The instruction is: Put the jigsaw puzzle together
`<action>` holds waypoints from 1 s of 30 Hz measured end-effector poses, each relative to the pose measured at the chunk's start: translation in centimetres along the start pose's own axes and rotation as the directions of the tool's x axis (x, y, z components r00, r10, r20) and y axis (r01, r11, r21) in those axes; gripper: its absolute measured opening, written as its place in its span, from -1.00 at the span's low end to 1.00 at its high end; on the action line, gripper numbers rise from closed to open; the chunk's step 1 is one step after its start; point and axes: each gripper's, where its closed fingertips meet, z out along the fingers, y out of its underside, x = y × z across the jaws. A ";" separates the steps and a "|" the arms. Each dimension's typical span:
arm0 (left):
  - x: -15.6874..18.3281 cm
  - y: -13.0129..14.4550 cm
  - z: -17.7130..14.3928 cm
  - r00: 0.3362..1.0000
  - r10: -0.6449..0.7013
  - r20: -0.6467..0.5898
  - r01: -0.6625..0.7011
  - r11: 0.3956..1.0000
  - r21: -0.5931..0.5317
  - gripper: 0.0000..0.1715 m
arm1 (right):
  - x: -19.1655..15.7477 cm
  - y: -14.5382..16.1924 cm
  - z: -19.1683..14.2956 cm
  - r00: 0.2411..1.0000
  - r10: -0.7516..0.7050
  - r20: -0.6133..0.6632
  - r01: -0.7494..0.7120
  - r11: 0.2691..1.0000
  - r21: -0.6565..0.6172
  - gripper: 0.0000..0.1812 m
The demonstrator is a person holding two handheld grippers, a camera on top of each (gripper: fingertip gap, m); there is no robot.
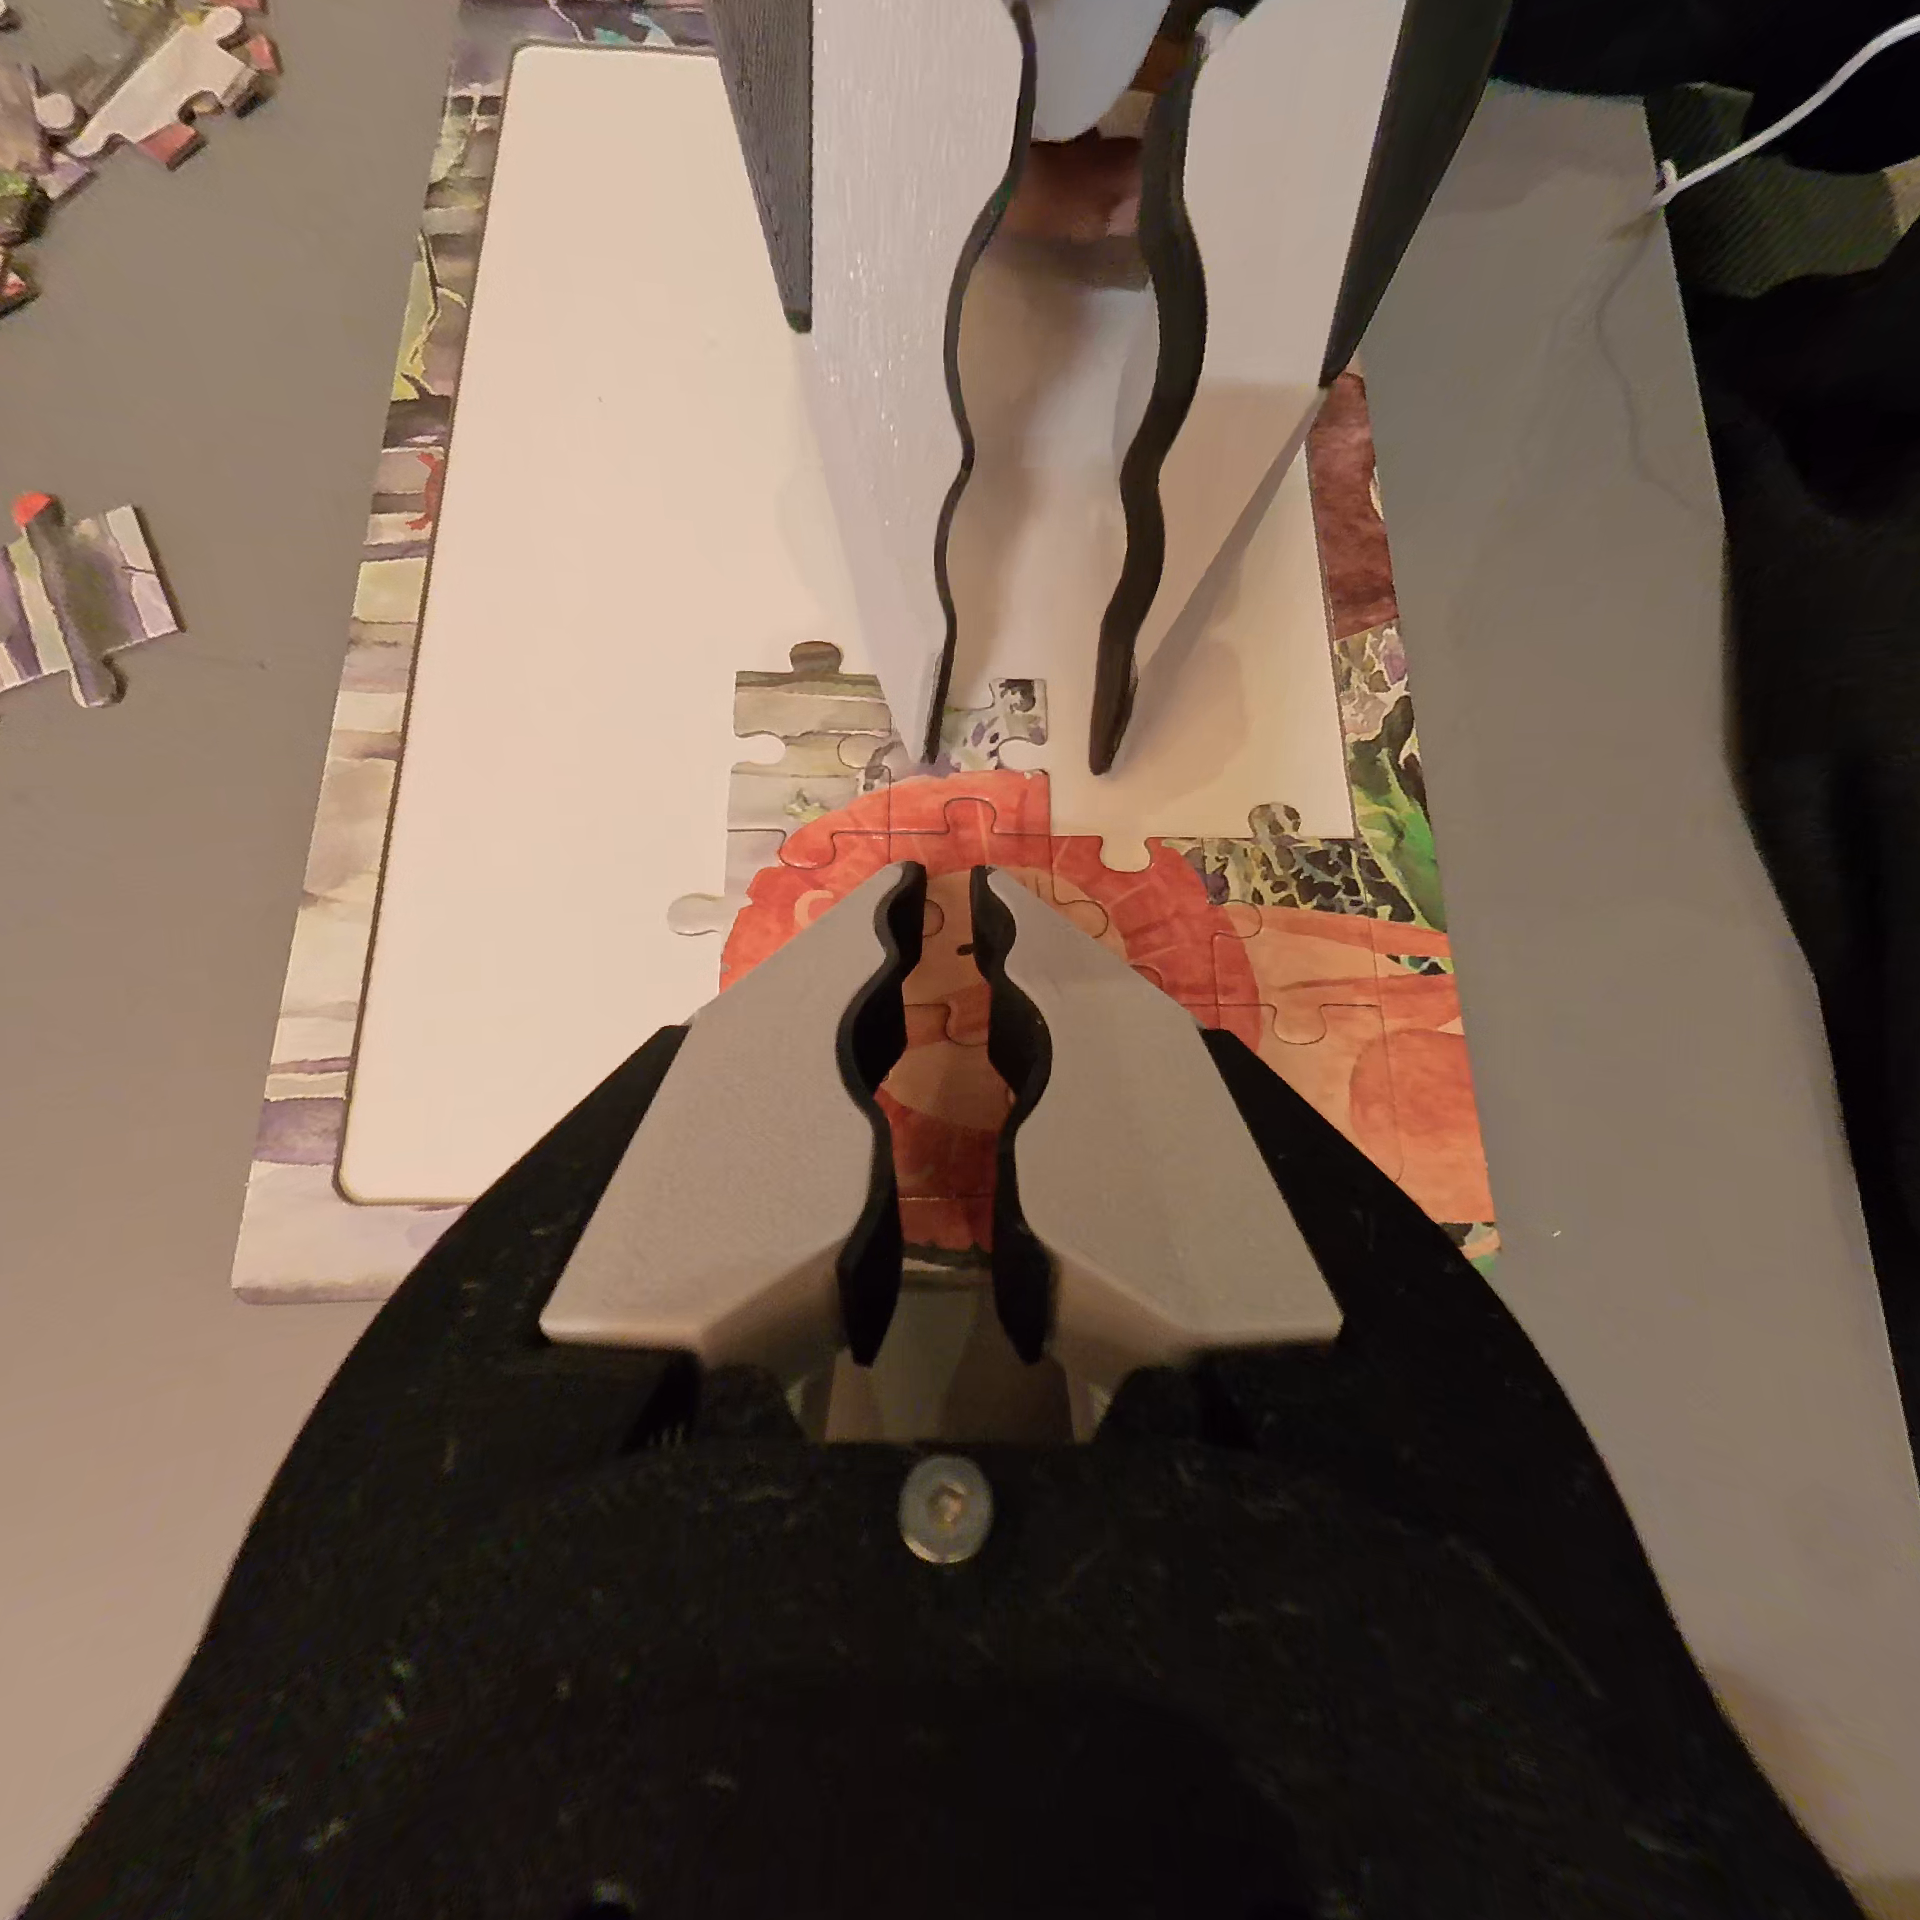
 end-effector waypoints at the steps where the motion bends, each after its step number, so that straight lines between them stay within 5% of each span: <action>1: 0.0 0.0 0.0 1.000 0.001 0.001 -0.001 1.000 0.000 -0.91 | 0.1 -0.2 -0.1 1.000 0.002 -0.005 -0.002 1.000 0.011 -0.73; 15: -0.1 -0.2 -0.1 1.000 -0.015 0.000 0.015 1.000 0.016 -0.89 | 0.2 0.3 -0.1 0.999 0.049 0.020 -0.050 0.999 0.006 -0.72; 18: -1.6 -0.2 -1.2 0.997 -0.021 0.080 0.019 0.999 0.029 -0.92 | 1.1 -0.1 -0.9 0.998 0.057 -0.023 -0.056 0.998 0.040 -0.74; 23: -4.9 -1.0 -4.6 0.970 -0.124 0.210 0.092 0.983 0.156 -0.97 | 3.0 0.0 -2.2 0.990 0.094 -0.105 -0.086 0.993 0.082 -0.82; 30: -5.3 -1.4 -5.2 0.964 -0.192 0.184 0.150 0.964 0.219 -0.98 | 2.8 -0.1 -1.7 0.990 0.120 -0.077 -0.112 0.989 0.100 -0.89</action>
